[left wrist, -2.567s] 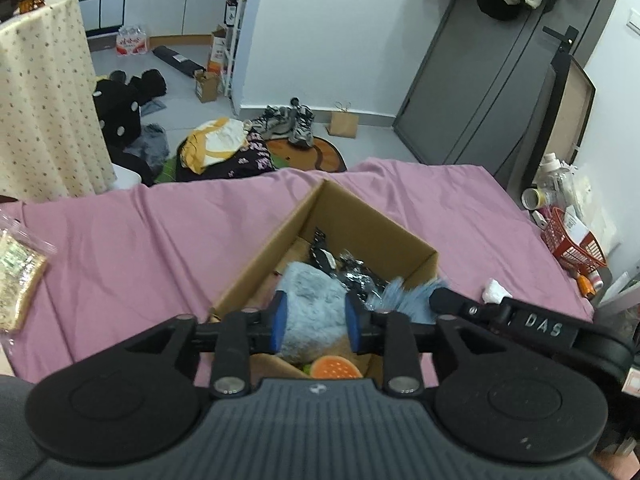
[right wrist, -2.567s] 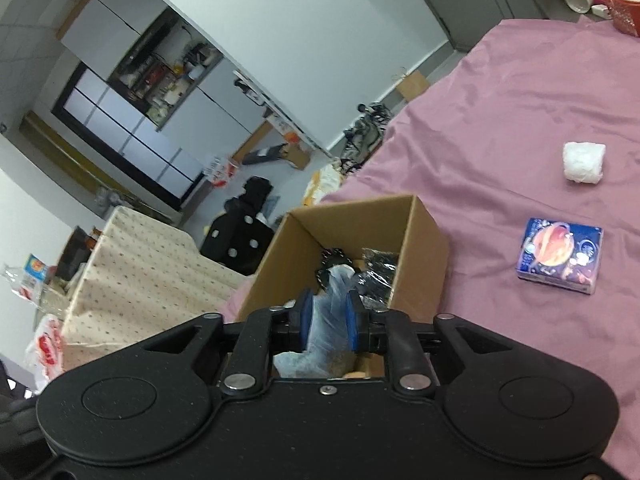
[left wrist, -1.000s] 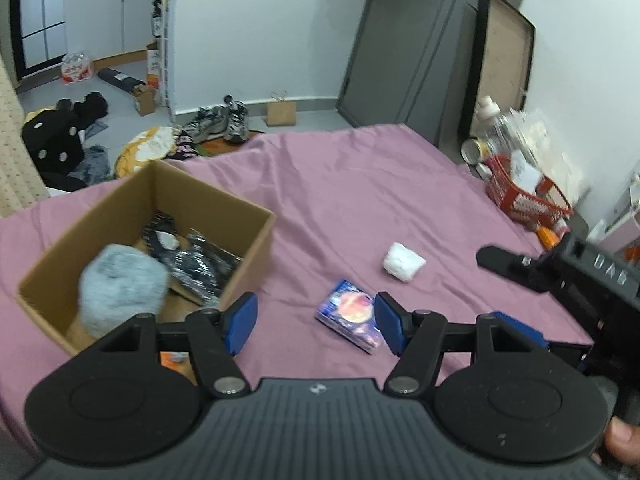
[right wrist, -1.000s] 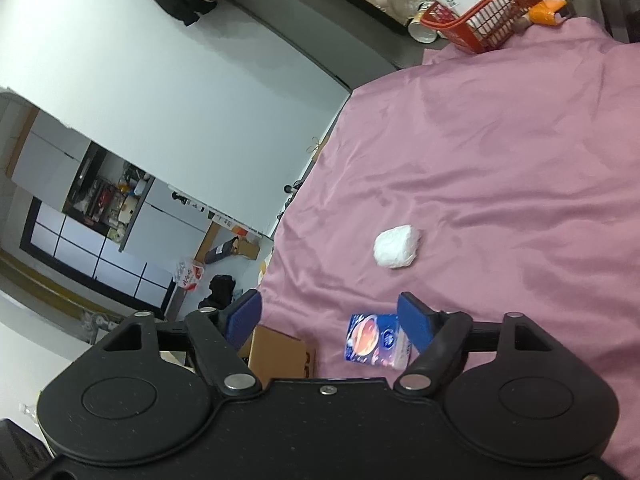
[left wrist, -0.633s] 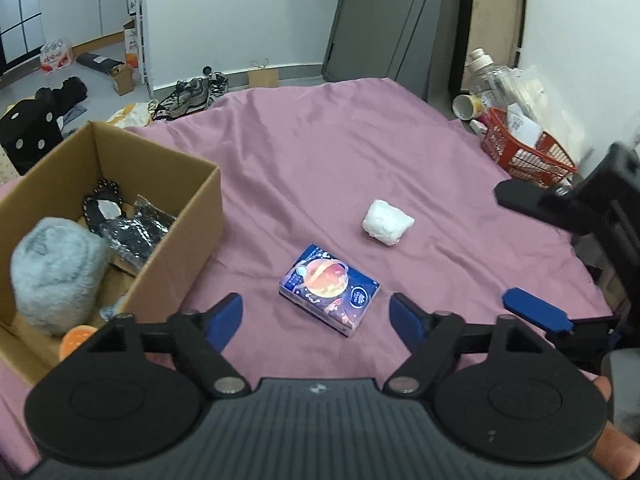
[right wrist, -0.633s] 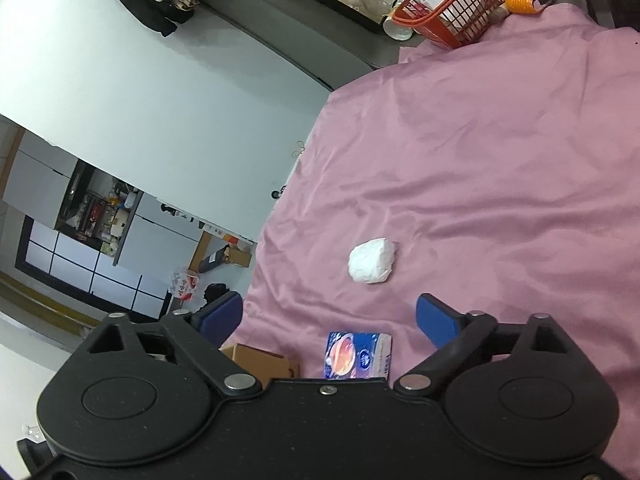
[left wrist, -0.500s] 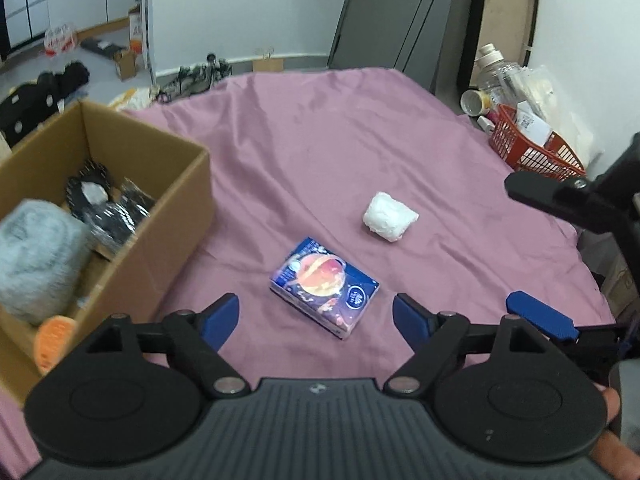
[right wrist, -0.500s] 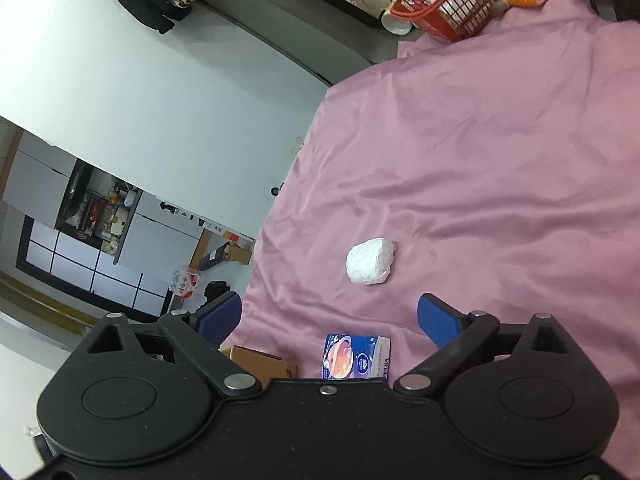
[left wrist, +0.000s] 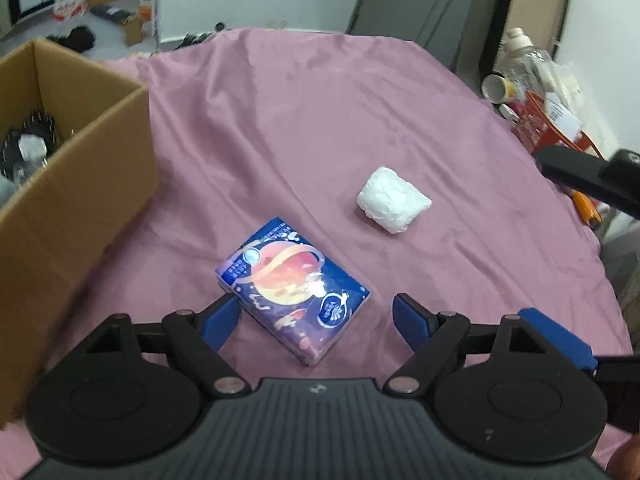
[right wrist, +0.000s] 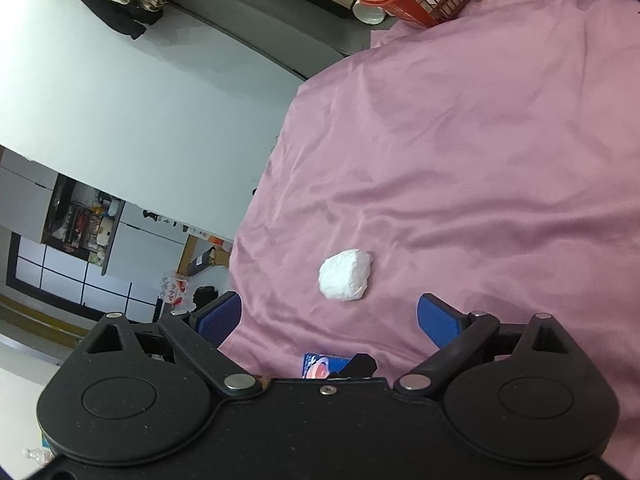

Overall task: Organize soft objects
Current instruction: 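Reach the left tool to the blue tissue pack and close on it, then grasp the white cloth ball with the right tool, then carry the tissue pack with left tool while right tool carries cloth ball to box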

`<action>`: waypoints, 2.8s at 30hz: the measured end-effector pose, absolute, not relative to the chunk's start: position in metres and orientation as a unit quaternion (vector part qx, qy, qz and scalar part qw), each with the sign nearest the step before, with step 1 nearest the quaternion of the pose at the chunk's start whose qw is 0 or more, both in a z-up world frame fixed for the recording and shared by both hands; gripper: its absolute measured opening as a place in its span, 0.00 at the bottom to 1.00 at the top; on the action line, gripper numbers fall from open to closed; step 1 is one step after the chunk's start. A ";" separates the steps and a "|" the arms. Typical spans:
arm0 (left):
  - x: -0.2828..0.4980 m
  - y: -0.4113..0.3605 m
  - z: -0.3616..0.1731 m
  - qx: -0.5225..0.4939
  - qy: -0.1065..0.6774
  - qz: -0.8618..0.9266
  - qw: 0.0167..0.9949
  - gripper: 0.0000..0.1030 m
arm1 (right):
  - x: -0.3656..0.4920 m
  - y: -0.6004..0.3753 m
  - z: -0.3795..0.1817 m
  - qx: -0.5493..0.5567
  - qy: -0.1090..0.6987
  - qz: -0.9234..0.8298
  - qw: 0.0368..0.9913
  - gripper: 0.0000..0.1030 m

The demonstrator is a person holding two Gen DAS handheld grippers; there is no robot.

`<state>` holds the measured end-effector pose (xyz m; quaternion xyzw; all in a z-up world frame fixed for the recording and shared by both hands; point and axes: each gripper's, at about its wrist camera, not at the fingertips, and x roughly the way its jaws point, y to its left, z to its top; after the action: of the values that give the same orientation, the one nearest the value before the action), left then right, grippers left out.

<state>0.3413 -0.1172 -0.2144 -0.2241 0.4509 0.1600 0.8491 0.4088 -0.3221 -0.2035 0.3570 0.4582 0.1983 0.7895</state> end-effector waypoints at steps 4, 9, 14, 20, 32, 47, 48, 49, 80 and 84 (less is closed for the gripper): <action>0.348 -0.117 -0.222 -0.231 0.443 0.185 0.846 0.80 | 0.415 -0.320 -0.213 0.357 0.468 0.188 0.786 0.93; 0.355 -0.117 -0.226 -0.203 0.437 0.208 0.851 0.76 | 0.423 -0.309 -0.224 0.344 0.480 0.186 0.785 0.92; 0.356 -0.105 -0.224 -0.203 0.435 0.212 0.851 0.59 | 0.430 -0.291 -0.233 0.328 0.491 0.185 0.786 0.90; 0.366 -0.094 -0.220 -0.199 0.431 0.199 0.857 0.56 | 0.439 -0.277 -0.243 0.318 0.494 0.183 0.789 0.79; 0.381 -0.073 -0.213 -0.186 0.449 0.169 0.858 0.56 | 0.453 -0.257 -0.253 0.309 0.487 0.169 0.799 0.44; 0.343 -0.078 -0.173 -0.188 0.424 0.137 0.875 0.56 | 0.428 -0.265 -0.214 0.292 0.468 0.194 0.811 0.40; 0.339 -0.078 -0.167 -0.187 0.419 0.135 0.878 0.56 | 0.424 -0.266 -0.209 0.290 0.463 0.197 0.814 0.40; 0.335 -0.078 -0.162 -0.186 0.415 0.134 0.881 0.56 | 0.423 -0.264 -0.205 0.288 0.461 0.198 0.816 0.40; 0.191 0.050 -0.041 -0.207 0.324 0.195 0.902 0.56 | 0.329 -0.161 -0.117 0.180 0.414 0.337 0.826 0.40; 0.180 0.064 -0.040 -0.211 0.324 0.199 0.900 0.56 | 0.320 -0.147 -0.114 0.163 0.421 0.345 0.823 0.40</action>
<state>0.1804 0.0636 -0.0400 -0.2107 0.3244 0.1988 0.9005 0.3203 -0.1468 -0.1138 0.1631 0.4206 0.3451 0.8230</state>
